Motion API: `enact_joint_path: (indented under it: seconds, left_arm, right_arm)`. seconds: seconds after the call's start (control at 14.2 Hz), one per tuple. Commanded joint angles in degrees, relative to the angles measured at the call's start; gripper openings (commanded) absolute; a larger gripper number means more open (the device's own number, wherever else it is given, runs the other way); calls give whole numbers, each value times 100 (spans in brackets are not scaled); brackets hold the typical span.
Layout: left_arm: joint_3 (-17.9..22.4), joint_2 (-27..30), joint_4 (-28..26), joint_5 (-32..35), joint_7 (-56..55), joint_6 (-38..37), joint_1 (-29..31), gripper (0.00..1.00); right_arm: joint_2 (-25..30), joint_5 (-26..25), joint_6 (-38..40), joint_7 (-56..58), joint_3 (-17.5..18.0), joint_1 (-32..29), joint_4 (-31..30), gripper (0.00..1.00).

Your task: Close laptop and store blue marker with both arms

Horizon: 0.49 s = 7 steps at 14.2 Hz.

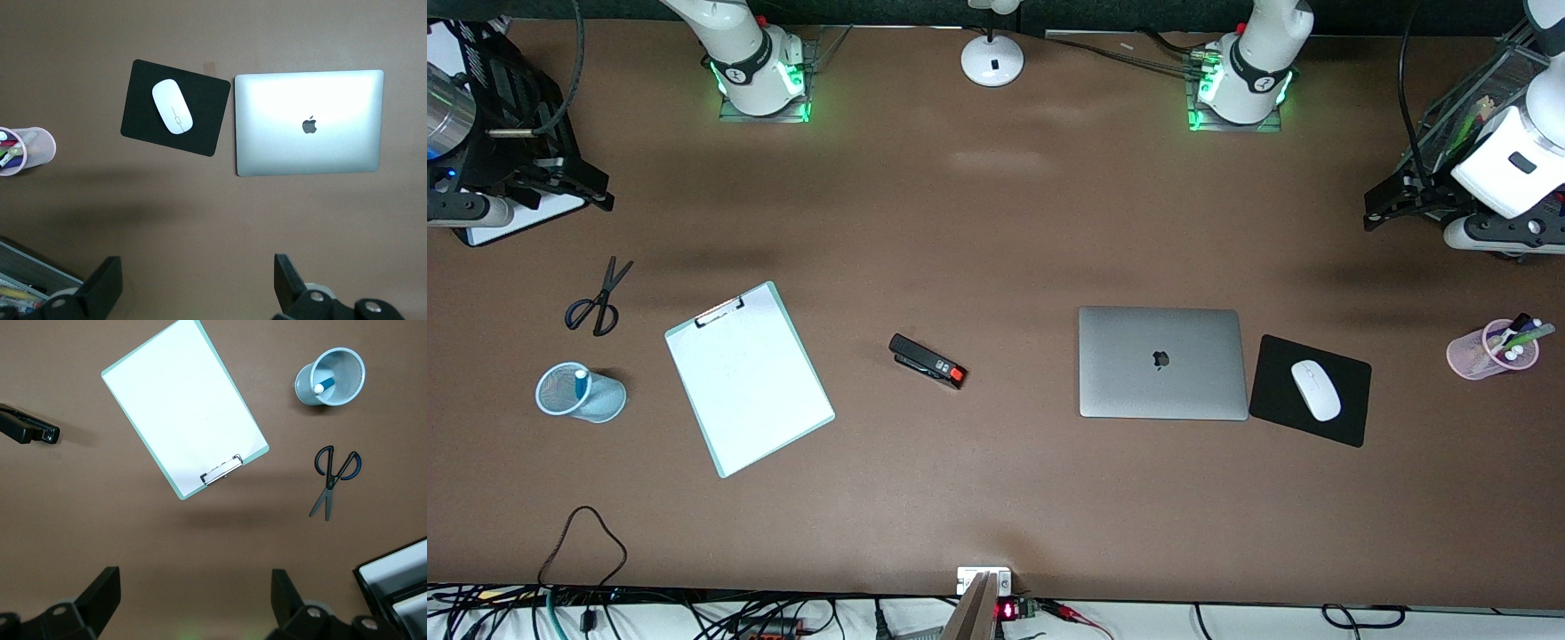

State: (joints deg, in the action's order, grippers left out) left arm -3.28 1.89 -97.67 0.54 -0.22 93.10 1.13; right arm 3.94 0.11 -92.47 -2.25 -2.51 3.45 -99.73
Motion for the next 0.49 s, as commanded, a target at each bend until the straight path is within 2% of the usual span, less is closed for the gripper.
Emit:
enact_joint_path:
  seconds: [0.0, 0.42]
  left_arm:
    - [-33, -48, 126, 17, 57, -38, 54, 100]
    - [-41, -57, 126, 184, 57, -38, 45, 100]
  right_arm:
    - [133, -73, -78, -30, 31, -160, -21, 100]
    - [107, -64, -70, 50, 14, -319, 120, 100]
